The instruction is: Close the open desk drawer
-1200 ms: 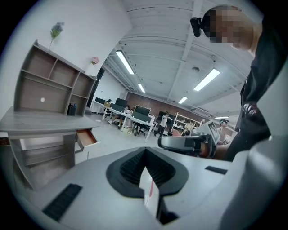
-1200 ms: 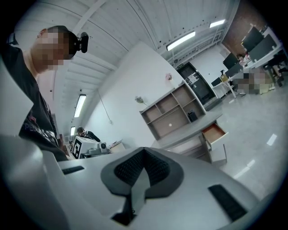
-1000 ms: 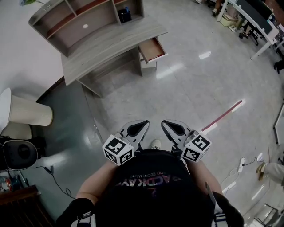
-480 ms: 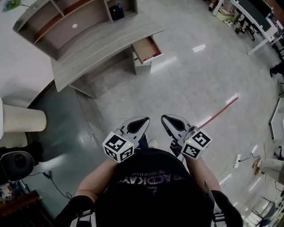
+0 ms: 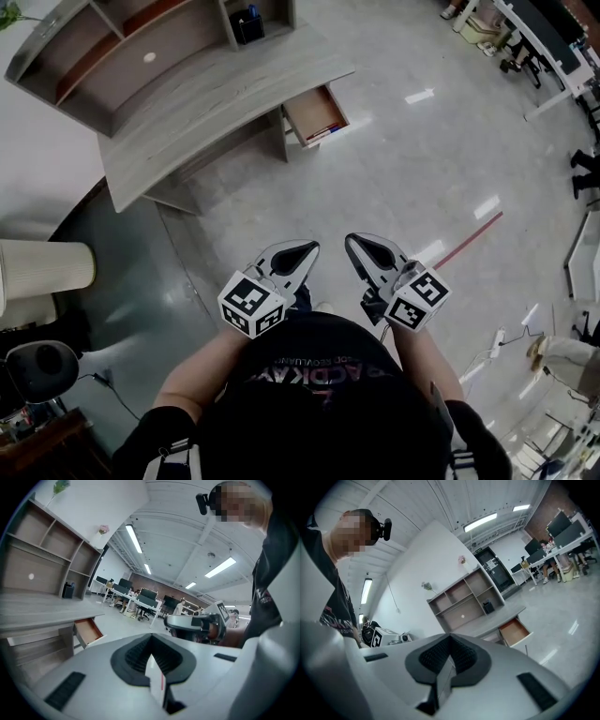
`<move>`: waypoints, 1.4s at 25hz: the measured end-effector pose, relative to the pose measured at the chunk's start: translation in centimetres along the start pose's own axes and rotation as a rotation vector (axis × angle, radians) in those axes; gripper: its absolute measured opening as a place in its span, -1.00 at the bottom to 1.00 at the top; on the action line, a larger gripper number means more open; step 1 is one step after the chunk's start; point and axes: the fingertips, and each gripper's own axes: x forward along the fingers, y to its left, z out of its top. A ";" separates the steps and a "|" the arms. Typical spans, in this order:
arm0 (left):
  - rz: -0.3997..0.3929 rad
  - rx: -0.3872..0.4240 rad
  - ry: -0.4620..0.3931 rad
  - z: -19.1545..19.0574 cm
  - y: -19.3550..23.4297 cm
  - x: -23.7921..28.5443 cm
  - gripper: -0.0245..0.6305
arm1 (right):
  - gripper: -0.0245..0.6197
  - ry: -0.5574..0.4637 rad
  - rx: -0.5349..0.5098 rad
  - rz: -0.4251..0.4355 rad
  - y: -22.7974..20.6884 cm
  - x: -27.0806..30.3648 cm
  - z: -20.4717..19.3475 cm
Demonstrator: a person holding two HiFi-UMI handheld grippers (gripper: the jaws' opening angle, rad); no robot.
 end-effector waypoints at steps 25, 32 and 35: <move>0.031 0.022 -0.017 4.9 11.2 1.3 -0.89 | -0.88 -0.013 -0.020 -0.079 -6.4 9.0 4.8; 0.107 0.038 -0.020 5.9 12.7 2.9 -0.89 | -0.88 0.012 -0.012 -0.030 -9.7 10.5 6.2; 0.159 0.030 -0.019 6.2 13.0 4.0 -0.89 | -0.88 0.039 -0.033 0.010 -11.1 11.0 6.9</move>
